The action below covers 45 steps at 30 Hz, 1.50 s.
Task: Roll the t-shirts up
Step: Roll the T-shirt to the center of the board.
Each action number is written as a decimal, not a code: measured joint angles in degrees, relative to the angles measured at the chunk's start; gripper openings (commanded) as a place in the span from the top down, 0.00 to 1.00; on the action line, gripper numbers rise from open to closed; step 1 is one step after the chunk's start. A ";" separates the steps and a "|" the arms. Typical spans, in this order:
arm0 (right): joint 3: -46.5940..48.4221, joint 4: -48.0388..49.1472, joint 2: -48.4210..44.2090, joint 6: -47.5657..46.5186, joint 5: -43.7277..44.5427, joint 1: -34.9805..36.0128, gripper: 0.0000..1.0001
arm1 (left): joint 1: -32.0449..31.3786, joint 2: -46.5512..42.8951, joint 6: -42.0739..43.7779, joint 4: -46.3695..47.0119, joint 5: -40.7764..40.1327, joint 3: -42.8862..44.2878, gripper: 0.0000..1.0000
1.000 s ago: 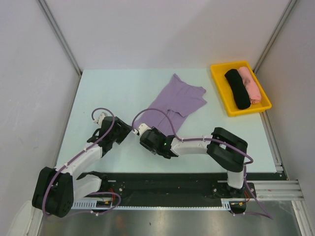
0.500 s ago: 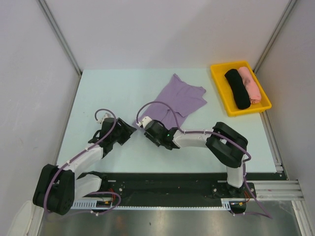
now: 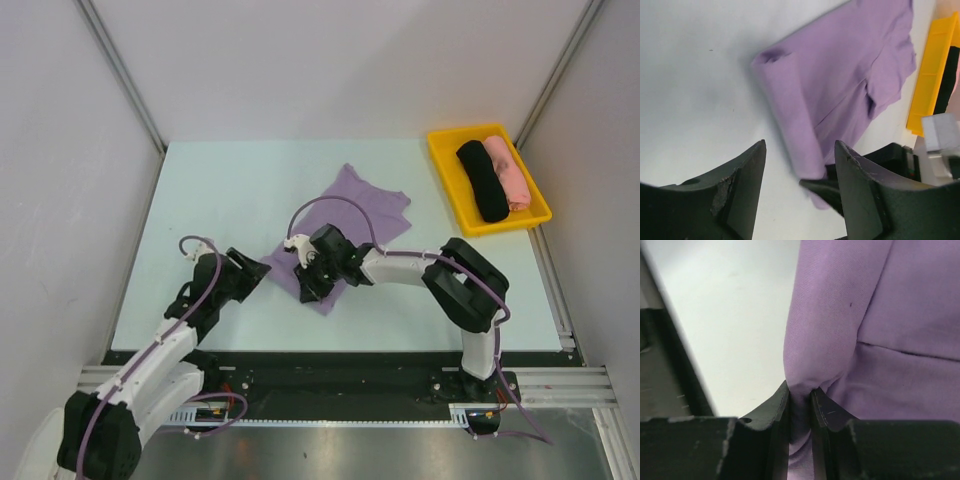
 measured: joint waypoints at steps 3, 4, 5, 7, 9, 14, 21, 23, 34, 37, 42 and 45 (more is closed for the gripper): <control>0.00 0.81 0.63 2.91 -7.80 0.92 0.84 | 0.00 -5.46 0.02 -2.95 -0.90 -0.94 0.41; 0.00 1.20 0.96 3.76 -9.70 0.94 0.84 | -0.02 -6.78 0.02 -3.80 -1.07 -1.29 0.43; 0.00 1.60 1.44 4.85 -11.61 0.98 0.84 | -0.07 -7.93 0.02 -4.79 -1.31 -1.68 0.44; 0.00 2.40 2.49 6.75 -14.12 0.70 0.83 | -0.11 -9.01 0.02 -5.70 -1.36 -2.49 0.49; 0.00 3.58 3.85 8.87 -16.15 -0.13 0.83 | -0.52 -9.40 -0.13 -6.58 -1.36 -3.43 0.51; 0.00 5.70 5.95 13.55 -20.83 -2.21 0.83 | -4.15 -8.07 -0.59 -7.08 -1.66 -3.96 0.57; 0.00 7.39 7.50 17.14 -24.04 -3.58 0.82 | -10.01 -4.09 -2.43 -5.11 -2.36 -3.78 0.64; 0.00 7.48 7.61 17.68 -24.20 -3.76 0.82 | -10.80 -2.80 -2.97 -4.39 -2.71 -3.48 0.67; 0.00 7.78 8.13 19.91 -24.70 -4.39 0.63 | -12.04 5.51 -4.09 -0.68 -3.69 -1.05 0.70; 0.00 7.63 7.76 20.26 -24.65 -4.35 0.55 | -12.28 8.35 -4.48 -0.76 -4.55 0.76 0.70; -0.02 5.18 5.11 19.61 -20.39 -4.11 0.48 | -12.44 11.63 -4.96 -1.11 -5.51 3.15 0.69; -0.02 2.80 3.21 19.08 -16.52 -4.11 0.48 | -12.48 13.44 -5.14 -1.09 -6.01 4.13 0.69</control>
